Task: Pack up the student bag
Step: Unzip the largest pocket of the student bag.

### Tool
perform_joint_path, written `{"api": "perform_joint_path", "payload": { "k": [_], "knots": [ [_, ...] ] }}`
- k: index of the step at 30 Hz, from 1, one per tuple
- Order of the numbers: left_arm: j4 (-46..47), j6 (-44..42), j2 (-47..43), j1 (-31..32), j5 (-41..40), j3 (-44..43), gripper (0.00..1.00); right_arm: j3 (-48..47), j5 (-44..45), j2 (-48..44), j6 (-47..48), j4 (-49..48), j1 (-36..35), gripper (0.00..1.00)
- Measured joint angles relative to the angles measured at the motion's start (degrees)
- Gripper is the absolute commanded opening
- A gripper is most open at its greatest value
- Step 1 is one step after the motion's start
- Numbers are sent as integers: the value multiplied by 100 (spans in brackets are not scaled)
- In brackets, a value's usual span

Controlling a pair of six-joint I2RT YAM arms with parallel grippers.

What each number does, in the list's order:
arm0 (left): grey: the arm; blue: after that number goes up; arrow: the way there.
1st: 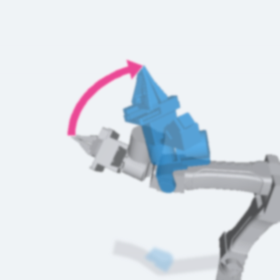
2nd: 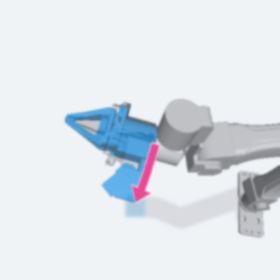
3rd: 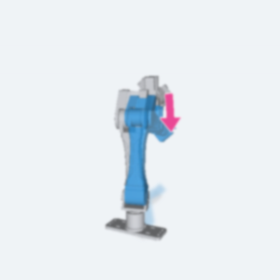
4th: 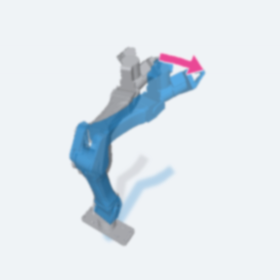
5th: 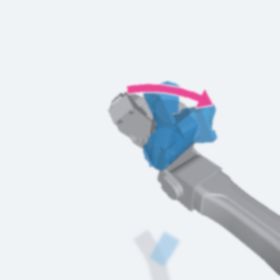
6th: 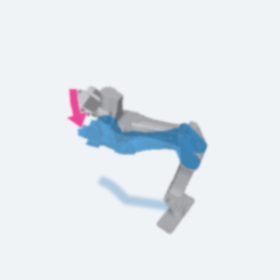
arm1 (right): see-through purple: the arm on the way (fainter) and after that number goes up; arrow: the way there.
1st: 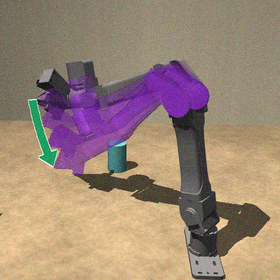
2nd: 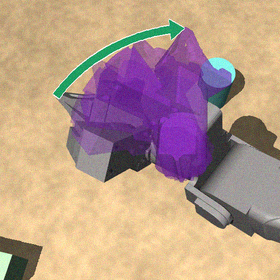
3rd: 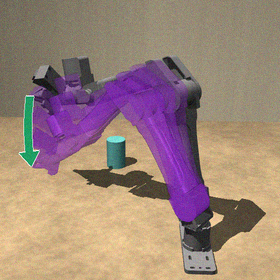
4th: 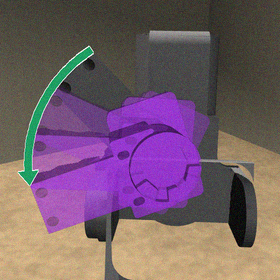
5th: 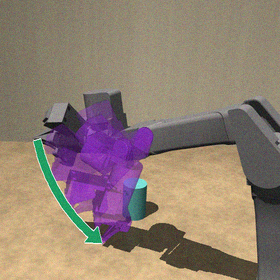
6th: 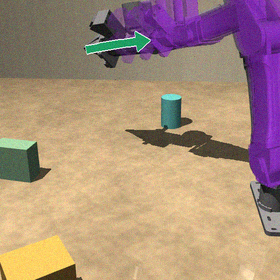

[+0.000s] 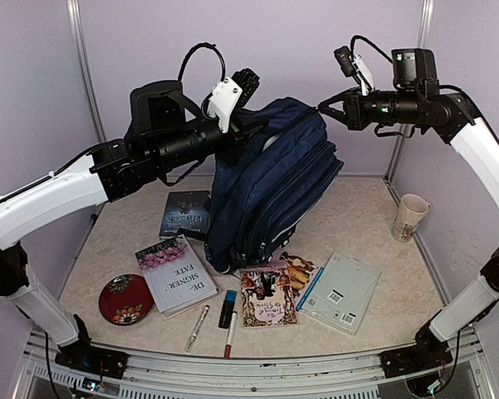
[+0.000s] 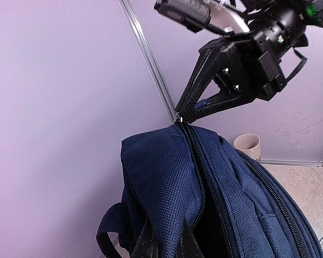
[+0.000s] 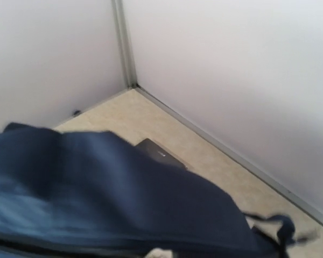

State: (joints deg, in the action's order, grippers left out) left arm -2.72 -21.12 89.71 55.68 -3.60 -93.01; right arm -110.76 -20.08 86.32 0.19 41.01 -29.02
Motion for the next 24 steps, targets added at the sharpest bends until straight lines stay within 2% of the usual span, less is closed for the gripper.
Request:
{"api": "perform_joint_path", "payload": {
  "k": [5,13,17,24],
  "knots": [
    [844,-409,-662,9,334,1145,0,1311,-850,-481,-144,-734,570,0],
    [1644,-966,-1563,2,1237,2474,0,3289,-1624,-804,-422,-1582,1399,0],
    [1952,-1047,-1834,-20,1547,2865,0,3659,-1829,-708,-479,-1794,1545,0],
    [2033,-927,-1862,-199,1648,3036,0,3960,-2186,-282,-612,-2343,1661,0]
  ]
}}
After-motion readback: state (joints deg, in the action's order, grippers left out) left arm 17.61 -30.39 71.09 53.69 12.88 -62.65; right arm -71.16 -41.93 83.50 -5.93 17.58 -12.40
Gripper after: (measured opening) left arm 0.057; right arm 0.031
